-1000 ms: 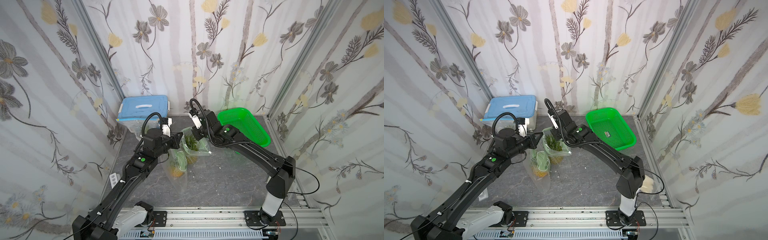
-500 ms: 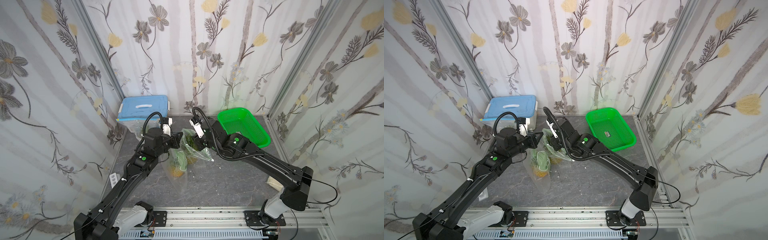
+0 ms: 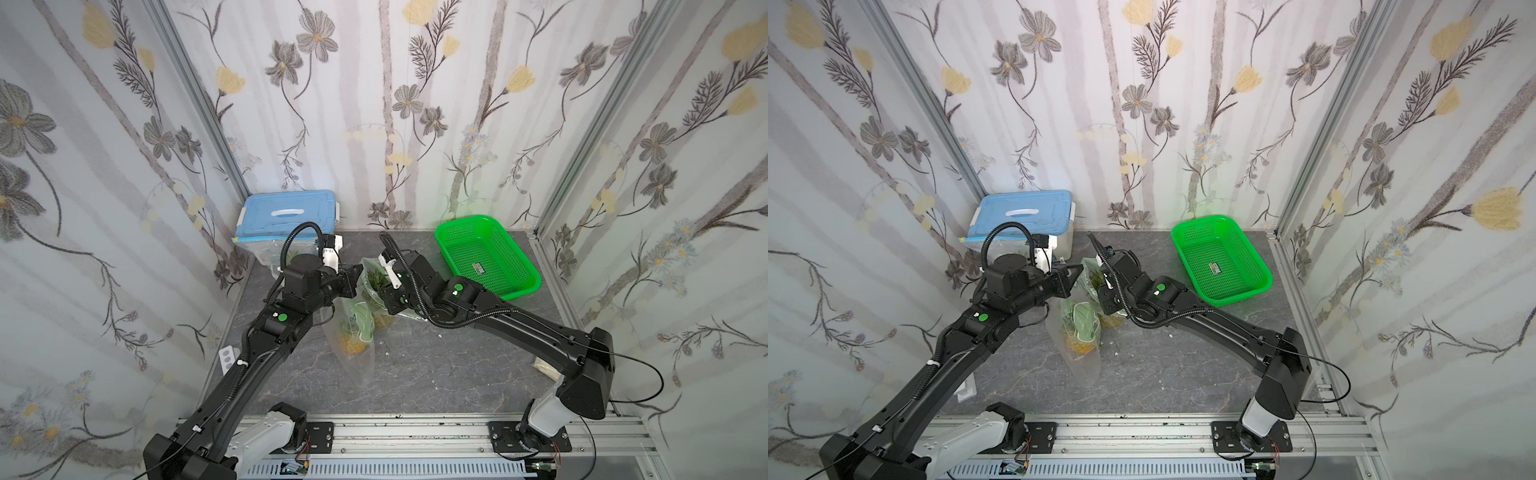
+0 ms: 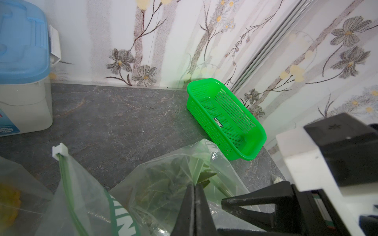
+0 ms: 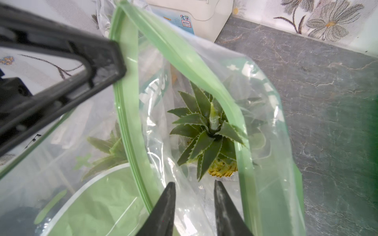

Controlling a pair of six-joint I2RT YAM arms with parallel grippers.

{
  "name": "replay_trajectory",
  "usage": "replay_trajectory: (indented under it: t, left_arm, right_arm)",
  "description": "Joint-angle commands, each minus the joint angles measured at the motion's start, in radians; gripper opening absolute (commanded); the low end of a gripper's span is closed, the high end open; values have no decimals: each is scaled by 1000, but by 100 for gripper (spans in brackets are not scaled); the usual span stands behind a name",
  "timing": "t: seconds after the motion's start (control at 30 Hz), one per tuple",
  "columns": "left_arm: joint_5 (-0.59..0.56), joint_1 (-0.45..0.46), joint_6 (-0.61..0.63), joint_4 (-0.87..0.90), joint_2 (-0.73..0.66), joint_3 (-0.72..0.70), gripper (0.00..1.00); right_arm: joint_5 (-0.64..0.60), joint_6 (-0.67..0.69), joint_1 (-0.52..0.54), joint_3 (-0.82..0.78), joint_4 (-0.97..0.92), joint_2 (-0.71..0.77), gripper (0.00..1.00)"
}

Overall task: Open the zip-top bag and take out the pineapple
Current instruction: Open the zipper of the food storage bag at the center of the board, then pick up the pineapple from the zipper food storage bag.

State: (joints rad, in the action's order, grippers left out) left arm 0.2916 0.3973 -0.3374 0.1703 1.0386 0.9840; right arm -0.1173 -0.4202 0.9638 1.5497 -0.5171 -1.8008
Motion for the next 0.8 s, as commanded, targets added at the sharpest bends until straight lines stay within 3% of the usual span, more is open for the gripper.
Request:
replay_trajectory:
  t: [0.0, 0.2, 0.47, 0.77]
  left_arm:
    - [19, -2, 8, -29, -2, -11, 0]
    - [25, -2, 1, -37, -8, -14, 0]
    - [27, -3, 10, -26, -12, -11, 0]
    - [30, -4, 3, -37, -20, -15, 0]
  right_arm:
    - [22, -35, 1, 14, 51, -25, 41]
    - [-33, -47, -1, 55, 35, -80, 51]
    - [-93, -75, -23, 65, 28, -74, 54]
    - [-14, -68, -51, 109, 42, -121, 55]
